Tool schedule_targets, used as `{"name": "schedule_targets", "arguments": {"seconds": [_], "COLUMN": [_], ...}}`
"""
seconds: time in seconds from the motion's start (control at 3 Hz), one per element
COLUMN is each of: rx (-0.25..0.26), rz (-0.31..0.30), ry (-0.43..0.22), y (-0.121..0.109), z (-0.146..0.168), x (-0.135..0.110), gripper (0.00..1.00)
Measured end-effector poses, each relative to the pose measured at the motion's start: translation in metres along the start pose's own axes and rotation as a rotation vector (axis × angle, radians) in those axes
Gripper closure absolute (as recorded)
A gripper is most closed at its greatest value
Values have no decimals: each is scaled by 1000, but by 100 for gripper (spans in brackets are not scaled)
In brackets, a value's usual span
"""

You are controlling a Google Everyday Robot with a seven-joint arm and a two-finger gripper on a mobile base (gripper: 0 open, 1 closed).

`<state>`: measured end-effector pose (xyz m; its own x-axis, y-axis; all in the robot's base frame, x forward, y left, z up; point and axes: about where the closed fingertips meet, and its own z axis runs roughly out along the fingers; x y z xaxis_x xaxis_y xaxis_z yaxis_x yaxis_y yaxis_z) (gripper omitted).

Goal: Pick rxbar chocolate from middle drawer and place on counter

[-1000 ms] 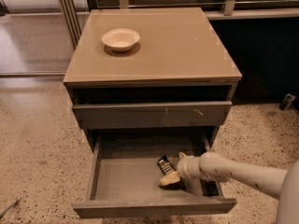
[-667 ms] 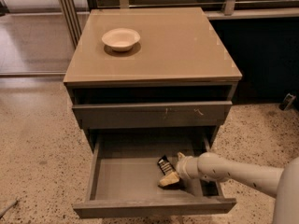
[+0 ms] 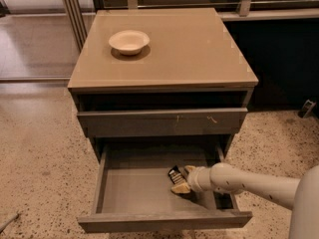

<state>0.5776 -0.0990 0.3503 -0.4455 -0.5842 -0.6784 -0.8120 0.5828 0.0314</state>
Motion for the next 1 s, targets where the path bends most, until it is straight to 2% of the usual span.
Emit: {"name": "schedule_targets", "arguments": {"seconds": [0.67,1.0], "rx": [-1,4], "rz": [-1,-1], "ry": [3,5], "y": [0,4], "z": [0,-5], "x": [1,-3], "gripper": [81,100]}}
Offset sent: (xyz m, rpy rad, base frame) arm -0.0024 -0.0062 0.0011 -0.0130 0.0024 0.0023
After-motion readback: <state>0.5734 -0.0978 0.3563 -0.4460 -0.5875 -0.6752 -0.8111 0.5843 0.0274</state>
